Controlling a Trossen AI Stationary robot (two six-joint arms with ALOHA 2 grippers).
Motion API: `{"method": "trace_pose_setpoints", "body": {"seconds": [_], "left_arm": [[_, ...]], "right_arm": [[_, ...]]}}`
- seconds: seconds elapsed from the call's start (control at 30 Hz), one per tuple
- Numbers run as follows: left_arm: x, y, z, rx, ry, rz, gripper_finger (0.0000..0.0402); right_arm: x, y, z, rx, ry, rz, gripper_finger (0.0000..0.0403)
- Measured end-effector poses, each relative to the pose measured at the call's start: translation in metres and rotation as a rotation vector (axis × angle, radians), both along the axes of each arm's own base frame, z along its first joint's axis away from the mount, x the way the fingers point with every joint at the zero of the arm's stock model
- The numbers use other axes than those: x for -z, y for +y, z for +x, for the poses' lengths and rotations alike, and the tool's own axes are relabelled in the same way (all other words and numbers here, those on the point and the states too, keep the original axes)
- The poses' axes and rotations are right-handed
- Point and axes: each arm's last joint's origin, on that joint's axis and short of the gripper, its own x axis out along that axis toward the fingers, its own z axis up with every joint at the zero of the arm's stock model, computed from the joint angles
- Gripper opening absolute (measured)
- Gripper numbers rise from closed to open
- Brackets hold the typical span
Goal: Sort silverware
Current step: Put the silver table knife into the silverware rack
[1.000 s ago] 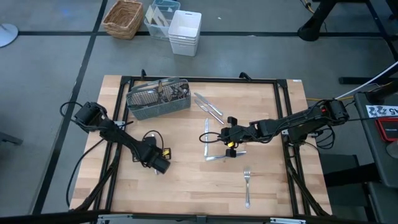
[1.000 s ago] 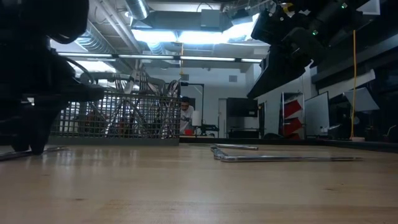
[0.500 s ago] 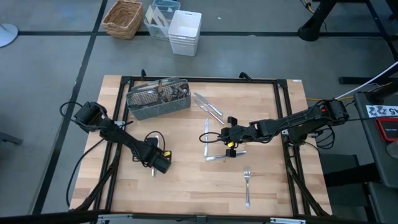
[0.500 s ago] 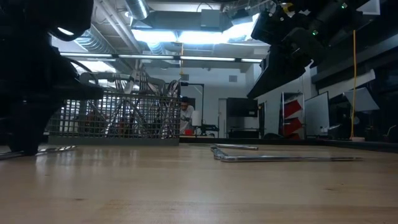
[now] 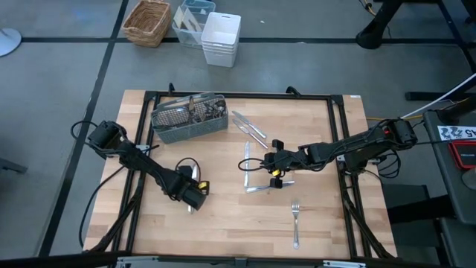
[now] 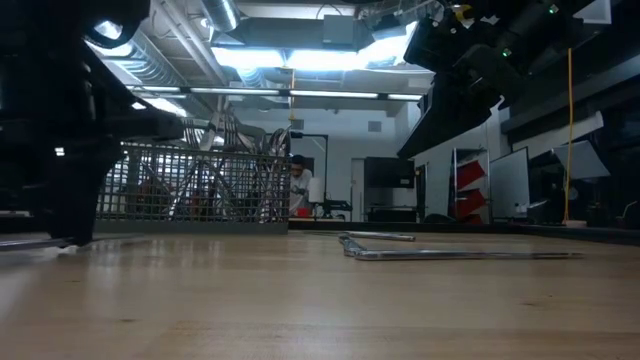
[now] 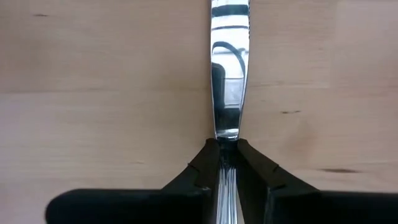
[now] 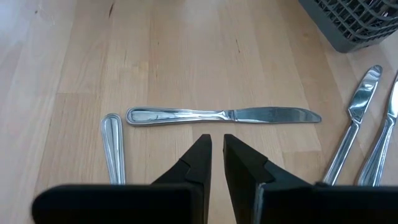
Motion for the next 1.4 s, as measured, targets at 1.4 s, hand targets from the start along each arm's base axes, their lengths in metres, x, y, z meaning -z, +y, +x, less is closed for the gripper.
{"method": "trace_pose_setpoints", "body": {"seconds": [1.4], "left_arm": [[-0.059,0.03,-0.003,-0.036,-0.426,0.575,0.0028]], "right_arm": [[0.0,0.0,0.0,0.0,0.0,0.0,0.0046]]}}
